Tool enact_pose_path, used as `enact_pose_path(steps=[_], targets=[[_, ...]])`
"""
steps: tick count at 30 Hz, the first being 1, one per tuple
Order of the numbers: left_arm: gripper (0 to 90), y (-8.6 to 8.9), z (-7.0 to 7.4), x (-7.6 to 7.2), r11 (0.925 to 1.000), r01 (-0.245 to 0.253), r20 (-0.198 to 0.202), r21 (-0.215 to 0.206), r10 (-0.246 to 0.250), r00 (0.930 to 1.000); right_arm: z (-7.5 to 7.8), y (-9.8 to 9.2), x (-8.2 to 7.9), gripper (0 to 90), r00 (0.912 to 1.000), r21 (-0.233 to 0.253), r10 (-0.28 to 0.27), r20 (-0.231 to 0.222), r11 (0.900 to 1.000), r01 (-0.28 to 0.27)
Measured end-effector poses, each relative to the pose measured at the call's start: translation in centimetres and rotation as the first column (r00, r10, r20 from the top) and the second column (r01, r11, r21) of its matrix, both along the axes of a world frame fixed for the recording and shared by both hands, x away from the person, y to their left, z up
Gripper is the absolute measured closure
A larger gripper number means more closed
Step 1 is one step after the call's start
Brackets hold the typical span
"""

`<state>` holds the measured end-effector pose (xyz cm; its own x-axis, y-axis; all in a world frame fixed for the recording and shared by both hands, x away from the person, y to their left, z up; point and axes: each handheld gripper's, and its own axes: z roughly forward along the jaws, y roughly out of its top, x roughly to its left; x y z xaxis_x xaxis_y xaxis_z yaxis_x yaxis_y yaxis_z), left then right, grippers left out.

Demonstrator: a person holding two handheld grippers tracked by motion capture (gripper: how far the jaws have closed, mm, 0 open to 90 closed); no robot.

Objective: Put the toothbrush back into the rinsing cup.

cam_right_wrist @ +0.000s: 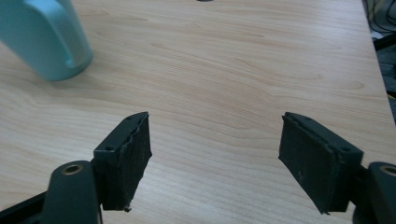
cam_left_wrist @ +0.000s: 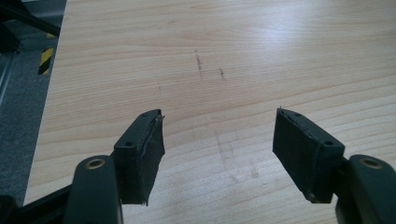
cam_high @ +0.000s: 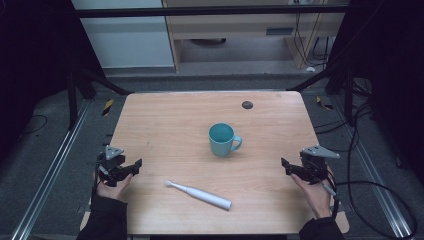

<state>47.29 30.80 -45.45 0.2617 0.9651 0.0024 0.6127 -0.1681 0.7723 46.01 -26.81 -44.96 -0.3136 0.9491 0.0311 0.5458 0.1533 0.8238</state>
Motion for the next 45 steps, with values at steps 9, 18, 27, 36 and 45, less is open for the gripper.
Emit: enact_pose_path(steps=[9, 18, 27, 36, 45], targets=[[38.6, 0.1, 0.1, -0.3, 0.9993, 0.024, 0.021, -0.027, -0.024, 0.9995, 1.5, 2.0, -0.6, 27.6, 0.9951, -0.023, 0.098, 0.009, 0.995, -0.098], [38.7, -0.2, -0.1, -0.2, 0.9984, 0.050, -0.002, -0.025, -0.050, 0.9987, 3.0, 5.5, -1.2, 29.2, 0.9689, -0.035, 0.247, -0.017, 0.968, -0.247], [38.9, -0.4, 0.0, -0.3, 0.9986, 0.053, -0.002, -0.003, -0.053, 0.9986, 3.6, 9.7, -2.1, 33.5, 0.9138, -0.064, 0.399, -0.075, 0.913, -0.404], [39.1, -0.4, 0.0, -0.2, 0.9983, 0.058, -0.007, 0.008, -0.058, 0.9983, 3.0, 12.8, -2.9, 39.4, 0.8593, -0.072, 0.497, -0.122, 0.859, -0.507], [39.3, -0.4, 0.0, -0.3, 0.9978, 0.066, -0.007, 0.009, -0.066, 0.9978, 1.3, 14.6, -3.4, 42.8, 0.8092, -0.069, 0.556, -0.190, 0.815, -0.576]])
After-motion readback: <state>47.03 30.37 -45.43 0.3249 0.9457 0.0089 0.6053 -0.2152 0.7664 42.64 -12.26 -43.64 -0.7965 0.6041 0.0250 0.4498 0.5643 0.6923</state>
